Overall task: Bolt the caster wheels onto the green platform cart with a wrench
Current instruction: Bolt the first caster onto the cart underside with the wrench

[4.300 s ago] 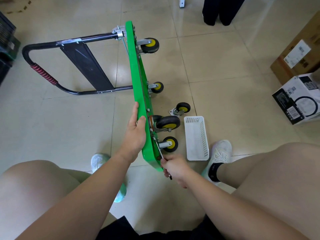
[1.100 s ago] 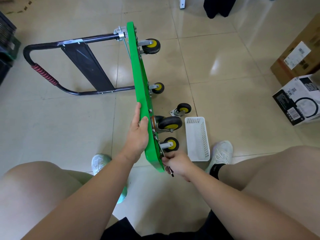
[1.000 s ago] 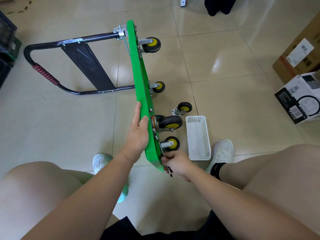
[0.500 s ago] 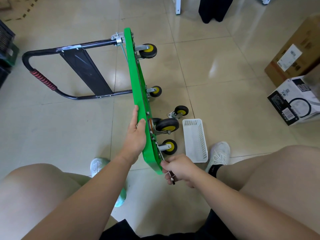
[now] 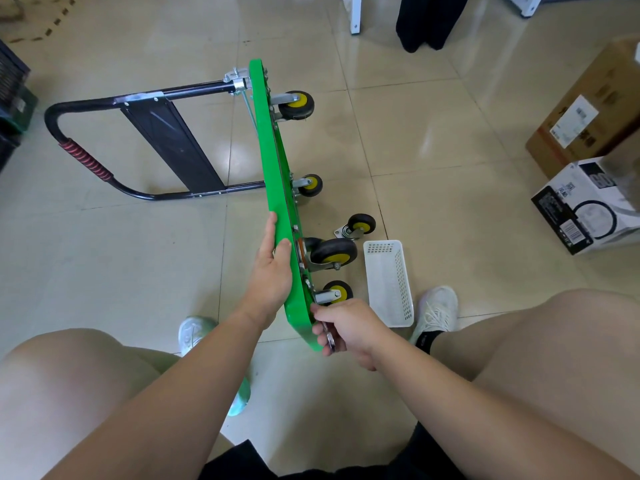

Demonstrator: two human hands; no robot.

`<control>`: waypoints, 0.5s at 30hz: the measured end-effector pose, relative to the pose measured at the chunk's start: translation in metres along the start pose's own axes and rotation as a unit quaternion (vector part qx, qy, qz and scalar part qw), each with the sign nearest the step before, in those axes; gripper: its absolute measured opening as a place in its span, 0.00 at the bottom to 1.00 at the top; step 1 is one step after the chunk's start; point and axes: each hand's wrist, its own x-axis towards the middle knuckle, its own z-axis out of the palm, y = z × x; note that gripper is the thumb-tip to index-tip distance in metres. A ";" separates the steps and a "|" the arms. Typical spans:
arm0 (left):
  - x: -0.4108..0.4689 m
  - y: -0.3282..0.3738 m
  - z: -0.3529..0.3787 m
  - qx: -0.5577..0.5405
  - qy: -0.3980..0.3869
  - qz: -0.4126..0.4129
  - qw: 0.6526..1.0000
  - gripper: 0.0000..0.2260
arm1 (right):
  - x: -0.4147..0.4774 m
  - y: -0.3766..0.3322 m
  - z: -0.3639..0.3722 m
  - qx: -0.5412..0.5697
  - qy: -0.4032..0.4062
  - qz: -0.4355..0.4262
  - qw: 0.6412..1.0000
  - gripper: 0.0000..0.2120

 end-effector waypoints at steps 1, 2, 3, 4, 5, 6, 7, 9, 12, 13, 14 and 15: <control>0.000 0.000 0.000 0.002 0.001 -0.001 1.000 0.24 | 0.000 -0.003 0.001 0.004 0.005 -0.001 1.000 0.10; 0.000 0.000 0.000 0.003 0.000 -0.001 1.000 0.24 | 0.002 -0.005 0.001 0.003 0.010 -0.003 1.000 0.11; 0.000 0.000 0.000 0.003 -0.002 0.000 1.000 0.24 | 0.003 -0.008 0.002 0.000 0.013 -0.002 1.000 0.12; 0.000 0.000 0.000 0.001 -0.003 0.000 1.000 0.24 | 0.004 -0.010 0.002 -0.001 0.013 0.003 1.000 0.12; 0.001 0.000 0.000 0.000 -0.002 0.001 1.000 0.24 | 0.005 -0.012 0.002 -0.002 0.011 0.013 1.000 0.11; 0.001 -0.001 0.000 -0.001 0.001 0.001 1.000 0.24 | 0.007 -0.012 0.001 -0.006 0.007 0.025 1.000 0.11; 0.001 0.000 0.000 -0.002 0.004 0.002 1.000 0.24 | 0.008 -0.012 0.000 -0.015 0.004 0.035 0.999 0.11; 0.001 -0.001 0.000 -0.004 0.009 0.004 1.000 0.24 | 0.011 -0.008 -0.003 -0.037 0.003 0.046 0.998 0.10; 0.001 -0.001 0.001 -0.003 0.007 0.007 1.000 0.24 | 0.015 0.000 -0.005 -0.039 -0.001 0.047 0.998 0.09; 0.002 -0.001 0.001 -0.004 0.004 0.008 1.000 0.24 | 0.016 0.003 -0.006 -0.036 -0.001 0.044 0.998 0.10; 0.002 -0.002 0.001 -0.004 0.002 0.009 1.000 0.24 | 0.017 0.005 -0.007 -0.035 -0.001 0.041 0.999 0.11; 0.003 -0.002 0.001 -0.004 -0.001 0.009 1.000 0.24 | 0.018 0.008 -0.008 -0.038 -0.003 0.037 0.999 0.12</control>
